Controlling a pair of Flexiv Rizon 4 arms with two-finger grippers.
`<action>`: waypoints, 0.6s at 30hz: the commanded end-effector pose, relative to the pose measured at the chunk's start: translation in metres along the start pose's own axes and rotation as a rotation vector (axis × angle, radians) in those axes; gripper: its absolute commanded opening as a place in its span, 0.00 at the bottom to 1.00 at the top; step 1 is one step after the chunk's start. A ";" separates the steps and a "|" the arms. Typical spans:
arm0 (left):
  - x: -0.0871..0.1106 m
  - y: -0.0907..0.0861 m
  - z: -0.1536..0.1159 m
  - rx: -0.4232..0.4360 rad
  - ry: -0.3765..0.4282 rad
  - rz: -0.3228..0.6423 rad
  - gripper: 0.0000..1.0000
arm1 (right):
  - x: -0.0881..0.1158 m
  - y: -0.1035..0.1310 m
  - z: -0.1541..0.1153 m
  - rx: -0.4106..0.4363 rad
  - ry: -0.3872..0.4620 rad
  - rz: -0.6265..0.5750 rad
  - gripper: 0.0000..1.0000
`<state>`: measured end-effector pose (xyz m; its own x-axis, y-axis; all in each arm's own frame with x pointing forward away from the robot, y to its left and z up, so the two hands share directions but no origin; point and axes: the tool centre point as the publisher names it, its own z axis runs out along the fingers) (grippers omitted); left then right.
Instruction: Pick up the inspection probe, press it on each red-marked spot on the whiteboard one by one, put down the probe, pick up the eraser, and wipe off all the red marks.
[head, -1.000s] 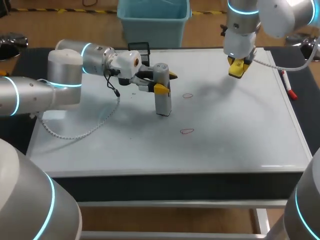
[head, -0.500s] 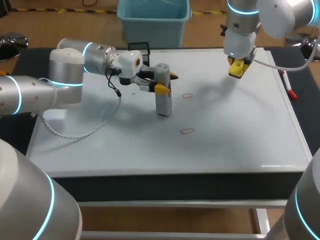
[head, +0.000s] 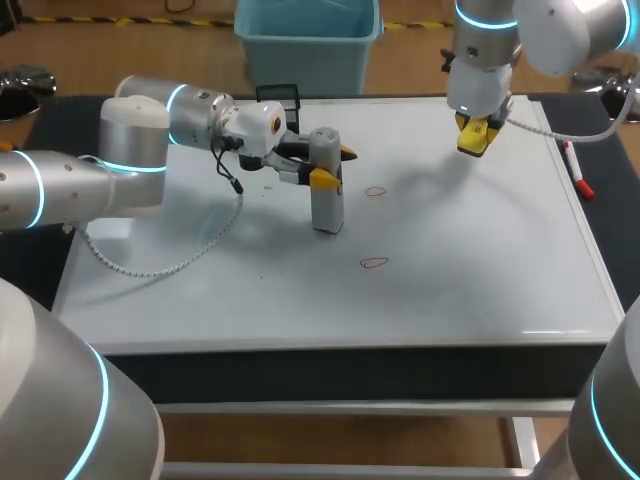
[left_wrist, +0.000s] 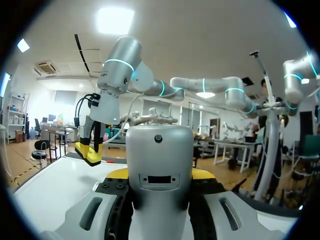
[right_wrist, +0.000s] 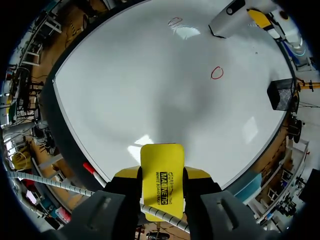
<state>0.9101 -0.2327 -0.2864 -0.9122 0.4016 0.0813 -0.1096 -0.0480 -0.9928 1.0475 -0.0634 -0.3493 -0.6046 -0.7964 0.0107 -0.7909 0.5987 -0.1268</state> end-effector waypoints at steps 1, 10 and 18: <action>-0.001 0.002 0.001 -0.002 0.003 -0.001 0.00 | 0.000 -0.001 -0.001 0.001 0.004 -0.001 0.00; 0.000 0.001 0.001 -0.003 0.002 0.000 0.00 | 0.000 -0.001 -0.001 0.001 0.004 -0.001 0.00; 0.000 -0.008 -0.001 -0.001 -0.012 0.011 0.00 | 0.000 -0.001 -0.001 0.001 0.004 -0.001 0.00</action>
<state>0.9129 -0.2329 -0.2837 -0.9147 0.3974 0.0732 -0.1031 -0.0543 -0.9932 1.0475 -0.0634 -0.3494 -0.6046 -0.7964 0.0107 -0.7909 0.5987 -0.1268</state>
